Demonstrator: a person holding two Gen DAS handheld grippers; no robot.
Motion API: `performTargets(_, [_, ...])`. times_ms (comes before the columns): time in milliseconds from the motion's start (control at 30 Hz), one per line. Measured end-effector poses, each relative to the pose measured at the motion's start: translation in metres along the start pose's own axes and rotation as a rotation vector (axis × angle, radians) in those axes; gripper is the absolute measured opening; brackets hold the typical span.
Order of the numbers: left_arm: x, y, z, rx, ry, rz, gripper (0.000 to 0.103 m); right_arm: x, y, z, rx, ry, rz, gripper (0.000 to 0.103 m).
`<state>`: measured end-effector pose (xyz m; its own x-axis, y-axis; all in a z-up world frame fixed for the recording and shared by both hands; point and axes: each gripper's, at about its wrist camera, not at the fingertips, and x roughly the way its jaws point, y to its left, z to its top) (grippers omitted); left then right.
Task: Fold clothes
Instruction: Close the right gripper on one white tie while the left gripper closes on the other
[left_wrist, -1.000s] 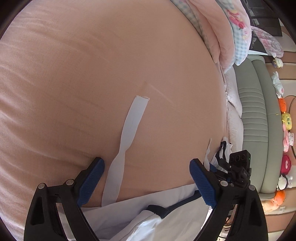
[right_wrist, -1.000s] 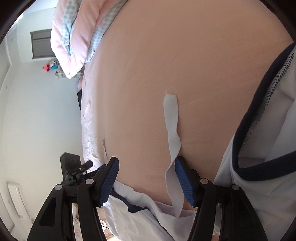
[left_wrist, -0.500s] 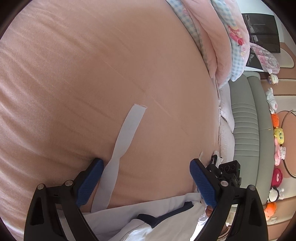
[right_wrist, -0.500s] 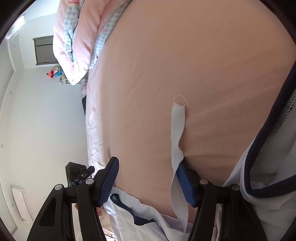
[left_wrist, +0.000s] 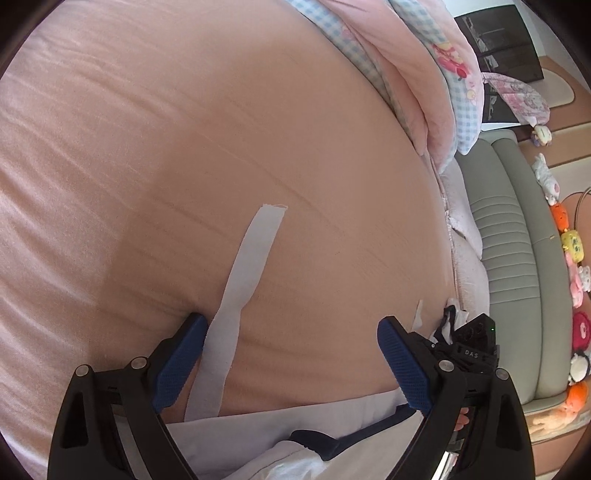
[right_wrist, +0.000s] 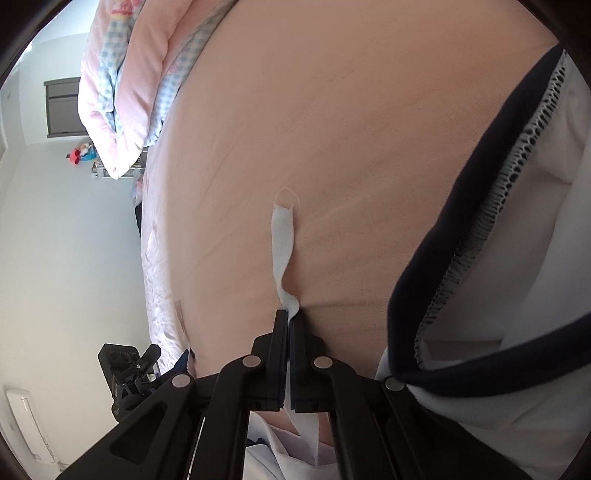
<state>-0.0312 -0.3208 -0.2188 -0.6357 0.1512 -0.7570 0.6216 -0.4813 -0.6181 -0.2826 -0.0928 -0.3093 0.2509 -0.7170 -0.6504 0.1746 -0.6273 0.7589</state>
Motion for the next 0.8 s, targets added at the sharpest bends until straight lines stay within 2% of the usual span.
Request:
performTargets(100, [-0.001,-0.002,-0.002,0.015,-0.008,0.066,0.077,-0.001,-0.005,-0.001,0.005,-0.006,0.026,0.000])
performTargets(167, [-0.004,0.003,-0.001,-0.001,-0.010,0.099,0.054,-0.001,-0.003,-0.001,-0.003,-0.008,0.014,0.000])
performTargets(200, [-0.005,0.008,0.000,-0.024,-0.009,0.099,0.048,-0.001,-0.003,-0.001,-0.001,-0.006,0.013,0.000])
performTargets(267, [-0.009,0.024,0.002,-0.084,0.001,0.092,0.023,-0.001,-0.005,0.001,0.009,0.000,0.022,0.000])
performTargets(300, [-0.010,0.032,0.004,-0.116,0.009,0.093,0.015,-0.001,-0.006,0.001,0.010,0.001,0.023,0.000])
performTargets(333, [-0.010,0.041,0.005,-0.153,0.018,0.073,0.004,-0.001,-0.006,0.001,0.011,0.001,0.024,0.000])
performTargets(433, [-0.010,0.061,0.008,-0.236,0.038,-0.004,0.003,-0.001,-0.007,0.003,0.015,0.005,0.025,0.000])
performTargets(500, [-0.009,0.059,0.008,-0.218,0.031,0.000,0.003,0.000,-0.006,0.004,0.026,0.010,0.022,0.000])
performTargets(633, [-0.009,0.038,0.007,-0.103,0.016,0.101,0.003,0.001,-0.005,0.008,0.049,0.020,0.016,0.000])
performTargets(800, [-0.006,0.020,0.010,-0.049,0.027,0.206,0.003,0.002,-0.003,0.011,0.073,0.024,0.000,0.000])
